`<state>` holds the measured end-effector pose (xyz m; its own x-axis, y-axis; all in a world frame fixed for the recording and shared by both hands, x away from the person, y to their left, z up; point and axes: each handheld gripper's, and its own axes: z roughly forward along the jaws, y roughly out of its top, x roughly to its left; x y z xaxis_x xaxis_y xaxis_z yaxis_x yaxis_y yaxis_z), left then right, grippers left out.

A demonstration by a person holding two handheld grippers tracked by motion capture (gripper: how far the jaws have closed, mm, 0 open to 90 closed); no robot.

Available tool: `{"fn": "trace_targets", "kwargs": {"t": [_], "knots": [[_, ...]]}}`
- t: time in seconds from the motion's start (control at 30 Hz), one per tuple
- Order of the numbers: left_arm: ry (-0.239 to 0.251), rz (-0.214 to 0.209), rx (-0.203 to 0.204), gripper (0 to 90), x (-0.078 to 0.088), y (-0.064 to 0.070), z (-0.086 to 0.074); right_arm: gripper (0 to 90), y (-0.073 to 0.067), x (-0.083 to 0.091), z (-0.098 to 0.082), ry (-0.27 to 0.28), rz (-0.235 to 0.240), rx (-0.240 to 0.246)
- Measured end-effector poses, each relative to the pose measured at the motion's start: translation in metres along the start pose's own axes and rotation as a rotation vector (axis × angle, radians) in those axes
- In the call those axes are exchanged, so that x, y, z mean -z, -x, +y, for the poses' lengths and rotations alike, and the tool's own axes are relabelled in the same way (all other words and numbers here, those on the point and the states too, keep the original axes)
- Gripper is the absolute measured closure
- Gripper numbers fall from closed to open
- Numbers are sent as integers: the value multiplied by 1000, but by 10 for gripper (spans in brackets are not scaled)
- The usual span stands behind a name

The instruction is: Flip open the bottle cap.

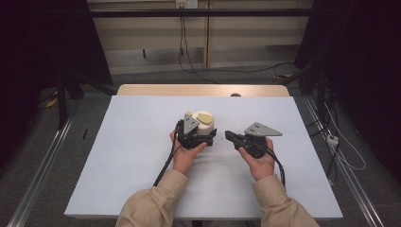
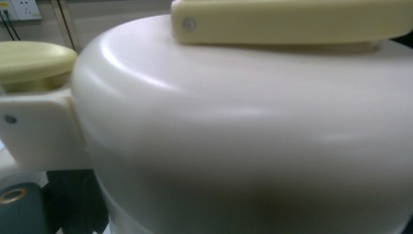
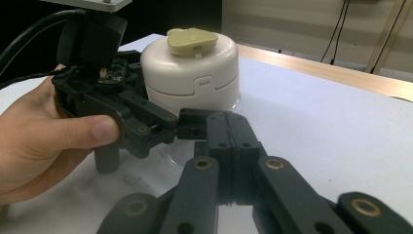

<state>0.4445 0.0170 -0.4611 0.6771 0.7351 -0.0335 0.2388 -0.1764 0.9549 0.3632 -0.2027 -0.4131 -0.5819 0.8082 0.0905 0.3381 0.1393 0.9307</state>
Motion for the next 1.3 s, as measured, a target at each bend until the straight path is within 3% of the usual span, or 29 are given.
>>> {"fn": "trace_targets", "kwargs": {"t": [0.43, 1.3], "knots": [[-5, -1, 0, 52, 0, 0, 0, 900, 0, -11, 7, -3, 5, 14], [-8, 1, 3, 52, 0, 0, 0, 900, -5, -28, 23, -16, 70, 28]]}}
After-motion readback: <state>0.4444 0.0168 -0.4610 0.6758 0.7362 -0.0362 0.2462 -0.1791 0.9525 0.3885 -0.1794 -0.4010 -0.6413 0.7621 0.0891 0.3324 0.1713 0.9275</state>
